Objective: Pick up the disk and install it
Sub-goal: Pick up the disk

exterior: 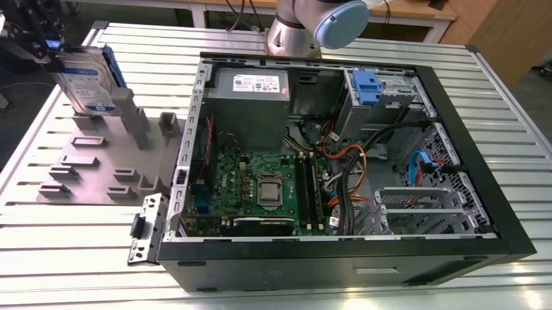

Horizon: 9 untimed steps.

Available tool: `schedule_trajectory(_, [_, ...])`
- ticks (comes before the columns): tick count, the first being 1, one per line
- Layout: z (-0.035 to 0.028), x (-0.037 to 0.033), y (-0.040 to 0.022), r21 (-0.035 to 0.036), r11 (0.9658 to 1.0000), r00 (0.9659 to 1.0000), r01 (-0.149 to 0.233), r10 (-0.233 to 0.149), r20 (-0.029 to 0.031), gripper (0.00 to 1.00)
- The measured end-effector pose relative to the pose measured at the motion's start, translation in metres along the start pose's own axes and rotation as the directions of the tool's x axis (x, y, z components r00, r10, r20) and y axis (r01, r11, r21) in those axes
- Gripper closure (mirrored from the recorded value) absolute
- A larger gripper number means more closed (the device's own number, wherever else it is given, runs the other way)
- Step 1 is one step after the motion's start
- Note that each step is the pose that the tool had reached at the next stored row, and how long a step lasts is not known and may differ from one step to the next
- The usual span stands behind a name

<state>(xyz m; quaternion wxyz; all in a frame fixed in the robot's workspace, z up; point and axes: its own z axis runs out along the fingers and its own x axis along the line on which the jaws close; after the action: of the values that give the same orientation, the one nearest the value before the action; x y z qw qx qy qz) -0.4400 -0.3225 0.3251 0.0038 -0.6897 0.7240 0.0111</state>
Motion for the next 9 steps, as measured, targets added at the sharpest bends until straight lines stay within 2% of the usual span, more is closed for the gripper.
schedule_trajectory(9, [-0.0035, -0.0001, 0.0, 0.0002, 1.0, 1.0, 0.0, 0.0, 0.0001, 0.63])
